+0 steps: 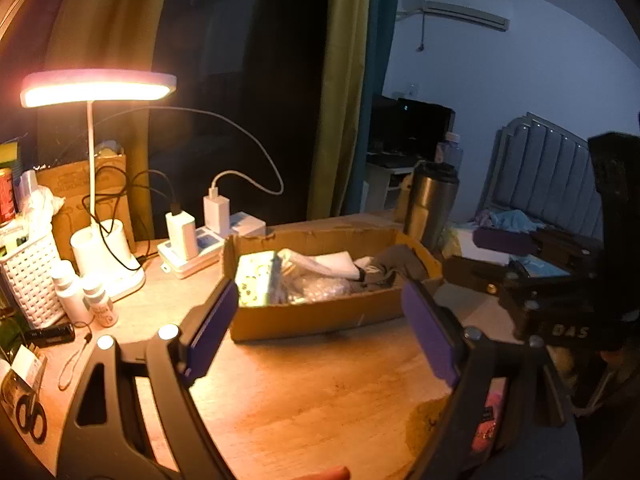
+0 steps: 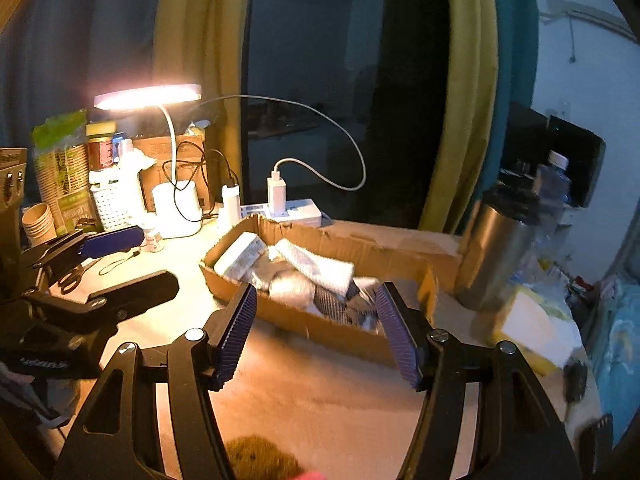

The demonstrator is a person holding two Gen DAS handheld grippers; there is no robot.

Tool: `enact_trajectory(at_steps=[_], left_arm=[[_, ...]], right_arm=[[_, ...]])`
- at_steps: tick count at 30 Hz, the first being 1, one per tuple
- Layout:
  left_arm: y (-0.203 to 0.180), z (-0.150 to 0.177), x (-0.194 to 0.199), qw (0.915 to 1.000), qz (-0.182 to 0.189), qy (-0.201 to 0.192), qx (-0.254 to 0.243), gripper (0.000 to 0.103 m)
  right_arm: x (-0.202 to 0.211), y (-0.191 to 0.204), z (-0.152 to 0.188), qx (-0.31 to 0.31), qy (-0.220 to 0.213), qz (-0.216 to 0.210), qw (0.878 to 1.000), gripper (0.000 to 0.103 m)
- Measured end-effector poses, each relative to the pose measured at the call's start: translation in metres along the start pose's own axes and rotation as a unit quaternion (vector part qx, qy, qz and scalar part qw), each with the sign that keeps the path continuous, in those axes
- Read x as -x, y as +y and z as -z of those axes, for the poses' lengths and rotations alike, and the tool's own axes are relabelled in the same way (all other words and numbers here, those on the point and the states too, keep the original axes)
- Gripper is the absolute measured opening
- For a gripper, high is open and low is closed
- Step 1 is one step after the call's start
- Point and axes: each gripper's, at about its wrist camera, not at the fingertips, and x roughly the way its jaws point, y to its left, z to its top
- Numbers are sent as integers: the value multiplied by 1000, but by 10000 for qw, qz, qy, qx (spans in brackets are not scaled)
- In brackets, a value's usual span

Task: Organize soft objects
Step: 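Move both grippers back to the brown teddy bear and pink plush, then grasp the brown teddy bear with the left gripper while the right gripper grasps the pink plush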

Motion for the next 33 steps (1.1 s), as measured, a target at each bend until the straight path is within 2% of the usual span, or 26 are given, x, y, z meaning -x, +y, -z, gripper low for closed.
enact_trajectory(at_steps=[16,26,33], left_arm=[[-35,23,17,9998,201,18,-67,85],[-56,47,1,9981,374,470,-133,85],[-61,60,-6,9965,392,717,-183,85]], right_arm=[[38,-11,61,-276,110,317,9991,66],[41,-15,97,-409,400,312,9979,66],[34,-14,120,-559,697,129,9959,66]])
